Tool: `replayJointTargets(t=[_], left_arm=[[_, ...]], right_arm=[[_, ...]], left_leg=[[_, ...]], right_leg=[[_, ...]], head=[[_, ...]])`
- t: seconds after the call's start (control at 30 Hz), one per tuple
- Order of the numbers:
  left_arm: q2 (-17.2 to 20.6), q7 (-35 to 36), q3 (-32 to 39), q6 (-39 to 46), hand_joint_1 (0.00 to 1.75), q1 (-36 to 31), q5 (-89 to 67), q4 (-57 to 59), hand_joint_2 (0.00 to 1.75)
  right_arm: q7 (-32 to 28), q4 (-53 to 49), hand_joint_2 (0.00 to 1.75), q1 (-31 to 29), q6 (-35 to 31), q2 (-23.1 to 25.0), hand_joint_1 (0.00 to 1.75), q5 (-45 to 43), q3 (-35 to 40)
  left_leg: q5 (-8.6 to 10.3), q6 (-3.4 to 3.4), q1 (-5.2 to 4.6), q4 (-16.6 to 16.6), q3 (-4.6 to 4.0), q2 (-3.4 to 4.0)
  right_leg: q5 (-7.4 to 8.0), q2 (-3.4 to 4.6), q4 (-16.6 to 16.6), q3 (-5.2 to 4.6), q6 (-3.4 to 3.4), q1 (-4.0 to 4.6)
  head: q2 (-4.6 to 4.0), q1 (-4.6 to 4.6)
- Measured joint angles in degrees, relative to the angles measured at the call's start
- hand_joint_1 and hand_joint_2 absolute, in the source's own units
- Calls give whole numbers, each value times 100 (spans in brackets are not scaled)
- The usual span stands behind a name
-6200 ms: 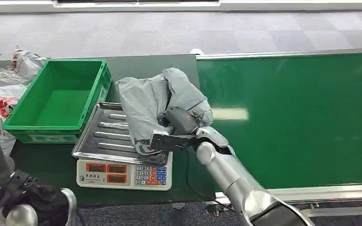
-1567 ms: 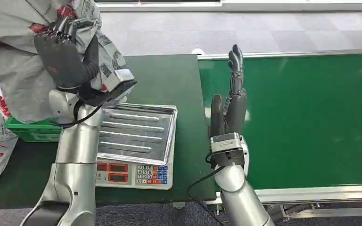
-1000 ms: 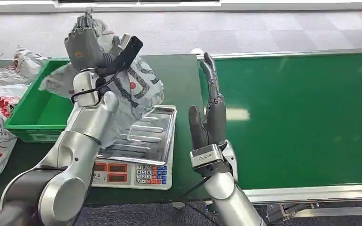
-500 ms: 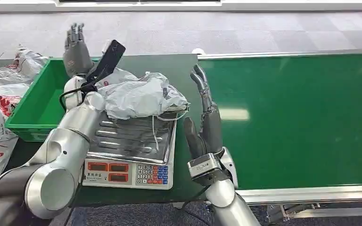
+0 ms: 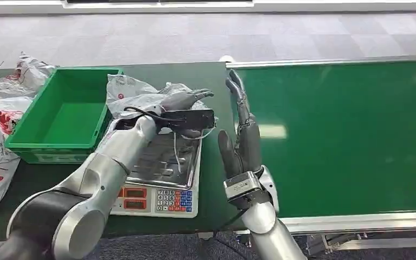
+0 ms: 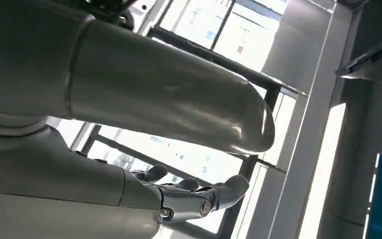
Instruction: Moved the parcel from conveyor to table for the left to box.
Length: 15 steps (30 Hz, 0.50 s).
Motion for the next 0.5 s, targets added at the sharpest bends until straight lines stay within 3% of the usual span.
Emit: replayJointTargets(t=[0.1,0.13,0.17,0.5], left_arm=[[-41,278,-310,39,175,22,-118,94,175],[-41,407,-402,54,117,31,-165,118,175],[-37,562,-486,79,0,44,-205,142,175],[4,1704,-1046,1025,0,72,-583,256,175]], right_arm=[[0,-2,0,42,-13,-17,0,11,-28],[0,-2,0,59,-17,-20,0,11,-31],[0,-4,0,77,-35,-24,0,11,-33],[-2,-79,0,200,-122,-65,0,55,-41]], left_leg=[[0,0,0,0,0,4],[0,0,0,0,0,4],[0,0,0,0,0,4],[1,-1,1,-1,-1,2]], right_leg=[[1,4,0,-1,1,0],[1,4,0,-2,1,0],[1,4,1,-2,1,1],[1,4,2,-1,1,1]], head=[[0,0],[0,0],[0,-2],[0,0]])
